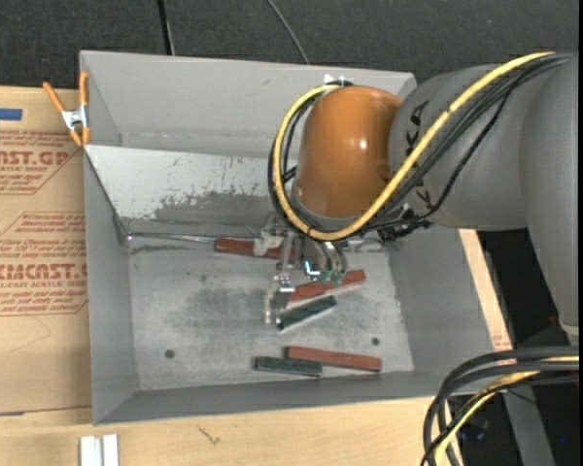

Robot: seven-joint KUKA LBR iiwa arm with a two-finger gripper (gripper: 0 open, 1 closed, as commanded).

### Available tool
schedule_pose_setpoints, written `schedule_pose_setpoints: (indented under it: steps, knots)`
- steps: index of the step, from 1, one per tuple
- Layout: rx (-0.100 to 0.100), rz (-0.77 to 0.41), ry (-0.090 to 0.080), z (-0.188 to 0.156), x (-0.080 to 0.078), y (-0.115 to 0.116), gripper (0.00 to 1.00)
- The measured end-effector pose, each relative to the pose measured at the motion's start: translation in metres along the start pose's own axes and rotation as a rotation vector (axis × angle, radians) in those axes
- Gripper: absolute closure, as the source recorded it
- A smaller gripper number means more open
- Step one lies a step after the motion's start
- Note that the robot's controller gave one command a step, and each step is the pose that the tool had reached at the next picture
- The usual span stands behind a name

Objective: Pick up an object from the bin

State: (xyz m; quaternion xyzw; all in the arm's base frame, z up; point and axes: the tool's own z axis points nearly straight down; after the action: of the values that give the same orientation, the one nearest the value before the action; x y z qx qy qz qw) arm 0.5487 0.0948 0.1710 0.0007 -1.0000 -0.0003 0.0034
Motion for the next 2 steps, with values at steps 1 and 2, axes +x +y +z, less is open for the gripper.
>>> schedule_pose_setpoints:
  steps: [1,2]
  knots:
    - [-0.001,0.001,-0.007,-0.004,-0.002,0.0,0.0]
    - [-0.001,-0.052,-0.016,0.032,0.0,-0.021,0.0]
